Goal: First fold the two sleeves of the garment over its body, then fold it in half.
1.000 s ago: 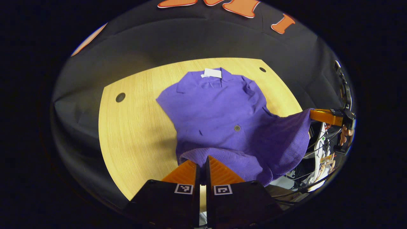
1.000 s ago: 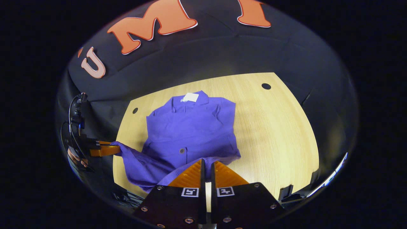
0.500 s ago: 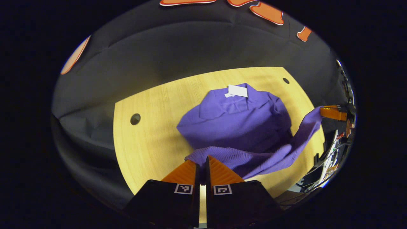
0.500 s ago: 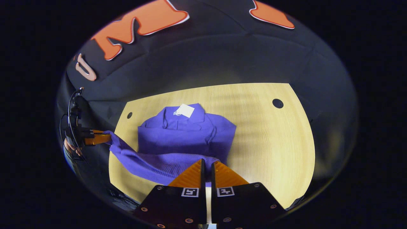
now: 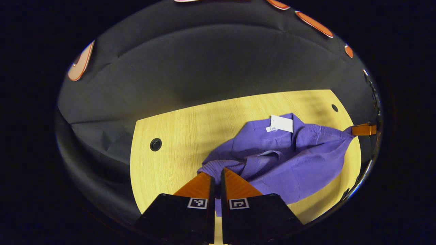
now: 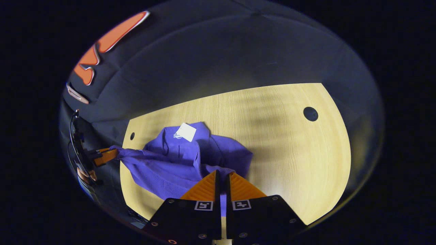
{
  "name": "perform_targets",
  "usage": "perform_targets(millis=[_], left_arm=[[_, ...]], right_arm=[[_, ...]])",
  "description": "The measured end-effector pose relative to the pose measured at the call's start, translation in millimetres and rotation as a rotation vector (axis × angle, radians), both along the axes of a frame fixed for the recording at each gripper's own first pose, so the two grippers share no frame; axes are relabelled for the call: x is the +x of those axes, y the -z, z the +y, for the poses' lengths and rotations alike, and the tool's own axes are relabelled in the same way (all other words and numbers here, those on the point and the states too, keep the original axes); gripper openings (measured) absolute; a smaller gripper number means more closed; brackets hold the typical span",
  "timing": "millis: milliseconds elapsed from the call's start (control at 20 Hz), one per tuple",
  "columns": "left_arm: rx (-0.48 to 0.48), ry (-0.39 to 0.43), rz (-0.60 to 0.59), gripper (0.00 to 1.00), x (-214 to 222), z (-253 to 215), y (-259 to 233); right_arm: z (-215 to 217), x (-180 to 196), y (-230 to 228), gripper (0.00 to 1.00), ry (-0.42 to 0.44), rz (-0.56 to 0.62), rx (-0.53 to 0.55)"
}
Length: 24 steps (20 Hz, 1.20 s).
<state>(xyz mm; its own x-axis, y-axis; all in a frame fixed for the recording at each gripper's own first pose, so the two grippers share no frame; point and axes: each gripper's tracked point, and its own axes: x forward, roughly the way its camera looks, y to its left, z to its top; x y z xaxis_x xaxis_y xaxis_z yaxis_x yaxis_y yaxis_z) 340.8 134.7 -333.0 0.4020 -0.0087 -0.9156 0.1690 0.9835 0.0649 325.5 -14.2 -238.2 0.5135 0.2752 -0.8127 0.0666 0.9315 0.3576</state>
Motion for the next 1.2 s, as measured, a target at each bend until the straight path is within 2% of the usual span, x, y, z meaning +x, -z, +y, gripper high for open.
perform_targets(millis=[150, 250, 300, 400, 450, 500, 550, 600, 650, 750, 800, 900, 1000, 1100, 1200], left_arm=[[0.036, -0.049, -0.074, 0.12, 16, 8, 4], [0.072, -0.086, -0.185, 0.16, 41, 17, -9], [0.097, -0.106, -0.258, 0.21, 53, 22, -19], [0.143, -0.114, -0.345, 0.28, 64, 26, -40], [0.143, -0.11, -0.365, 0.3, 62, 25, -47], [0.116, -0.112, -0.391, 0.33, 60, 19, -60], [0.096, -0.121, -0.415, 0.33, 59, 16, -70], [0.074, -0.129, -0.434, 0.44, 54, 12, -78], [0.056, -0.138, -0.45, 0.56, 49, 11, -86], [0.019, -0.153, -0.485, 0.8, 42, 9, -106], [-0.001, -0.159, -0.508, 0.92, 36, 9, -118], [-0.043, -0.157, -0.556, 0.91, 24, 6, -140], [-0.071, -0.139, -0.619, 0.92, 13, 0, -165], [-0.117, -0.119, -0.705, 0.92, -2, -12, -193], [-0.204, -0.105, -0.768, 0.92, -17, -25, -217]], right_arm=[[6, 25, -9, 0.09, 0.109, -0.015, 0.109], [3, 42, -18, 0.14, 0.17, -0.056, 0.162], [-1, 54, -26, 0.35, 0.205, -0.096, 0.183], [-7, 63, -40, 0.23, 0.245, -0.156, 0.209], [-10, 61, -45, 0.25, 0.251, -0.178, 0.207], [-11, 58, -51, 0.42, 0.244, -0.197, 0.197], [-14, 53, -56, 0.44, 0.237, -0.213, 0.171], [-16, 48, -63, 0.41, 0.222, -0.238, 0.146], [-15, 42, -70, 0.57, 0.209, -0.265, 0.122], [-7, 29, -87, 0.68, 0.174, -0.325, 0.084], [-5, 22, -97, 0.78, 0.16, -0.357, 0.058], [0, 8, -116, 0.88, 0.146, -0.428, 0.003], [5, -7, -137, 0.94, 0.138, -0.503, -0.044], [15, -23, -160, 0.95, 0.119, -0.576, -0.079], [27, -40, -171, 0.95, 0.088, -0.617, -0.098]])
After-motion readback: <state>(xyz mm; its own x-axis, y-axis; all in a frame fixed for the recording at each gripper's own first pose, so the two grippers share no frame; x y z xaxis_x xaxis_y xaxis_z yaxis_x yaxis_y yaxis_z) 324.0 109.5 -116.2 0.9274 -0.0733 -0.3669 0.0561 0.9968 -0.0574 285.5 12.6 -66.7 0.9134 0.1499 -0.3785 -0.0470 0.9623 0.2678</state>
